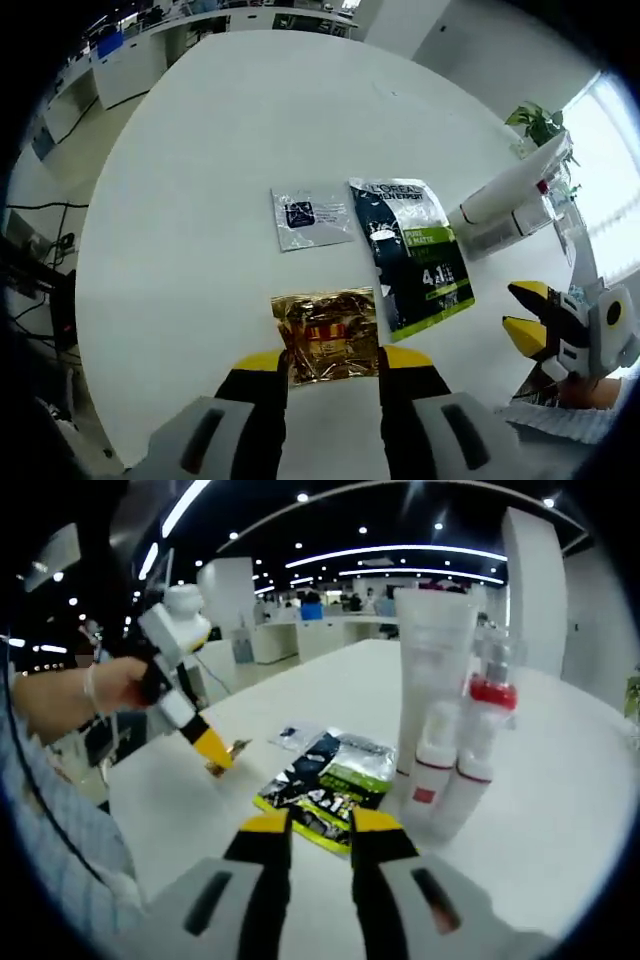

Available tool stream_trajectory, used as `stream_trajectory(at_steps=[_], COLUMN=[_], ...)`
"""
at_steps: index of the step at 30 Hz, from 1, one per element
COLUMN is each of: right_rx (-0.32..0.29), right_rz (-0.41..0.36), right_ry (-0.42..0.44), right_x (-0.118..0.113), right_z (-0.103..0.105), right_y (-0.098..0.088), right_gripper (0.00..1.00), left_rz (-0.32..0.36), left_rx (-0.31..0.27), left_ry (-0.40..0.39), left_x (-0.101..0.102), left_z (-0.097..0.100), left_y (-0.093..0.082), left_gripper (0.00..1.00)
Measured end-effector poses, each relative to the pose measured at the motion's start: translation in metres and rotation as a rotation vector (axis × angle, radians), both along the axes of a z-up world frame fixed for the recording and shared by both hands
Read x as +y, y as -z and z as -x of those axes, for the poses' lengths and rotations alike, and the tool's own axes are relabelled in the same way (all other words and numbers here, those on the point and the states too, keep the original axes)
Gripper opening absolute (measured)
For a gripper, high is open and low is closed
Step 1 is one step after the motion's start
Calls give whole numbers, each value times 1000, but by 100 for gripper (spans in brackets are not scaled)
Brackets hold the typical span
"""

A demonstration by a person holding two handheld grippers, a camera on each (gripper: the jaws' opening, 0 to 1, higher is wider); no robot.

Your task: Arrange the skincare products in the storage area until every visible bottle or jar stands upright without overlapping.

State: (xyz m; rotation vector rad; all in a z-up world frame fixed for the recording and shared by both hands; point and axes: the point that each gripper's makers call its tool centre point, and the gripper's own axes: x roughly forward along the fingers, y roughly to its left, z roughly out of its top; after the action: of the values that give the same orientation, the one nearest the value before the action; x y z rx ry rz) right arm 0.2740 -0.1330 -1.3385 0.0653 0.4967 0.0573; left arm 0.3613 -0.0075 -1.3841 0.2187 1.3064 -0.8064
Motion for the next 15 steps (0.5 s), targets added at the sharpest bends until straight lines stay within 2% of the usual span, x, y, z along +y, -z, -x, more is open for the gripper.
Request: stream_trajectory(at_steps=[9, 11, 15], right_rx=[-1, 0, 5], right_rz=[10, 11, 15], right_ry=[8, 14, 25], right_x=[-4, -7, -12], right_z=[8, 10, 15], right_y=[0, 0, 2], right_gripper=[21, 21, 21], left_rz=[-9, -3, 0], left_rx=[-18, -35, -31], left_ry=[-23, -21, -35], left_x=[-11, -12, -13], left_z=[-1, -3, -5], left_y=[12, 12, 12], left_gripper=[38, 38, 39])
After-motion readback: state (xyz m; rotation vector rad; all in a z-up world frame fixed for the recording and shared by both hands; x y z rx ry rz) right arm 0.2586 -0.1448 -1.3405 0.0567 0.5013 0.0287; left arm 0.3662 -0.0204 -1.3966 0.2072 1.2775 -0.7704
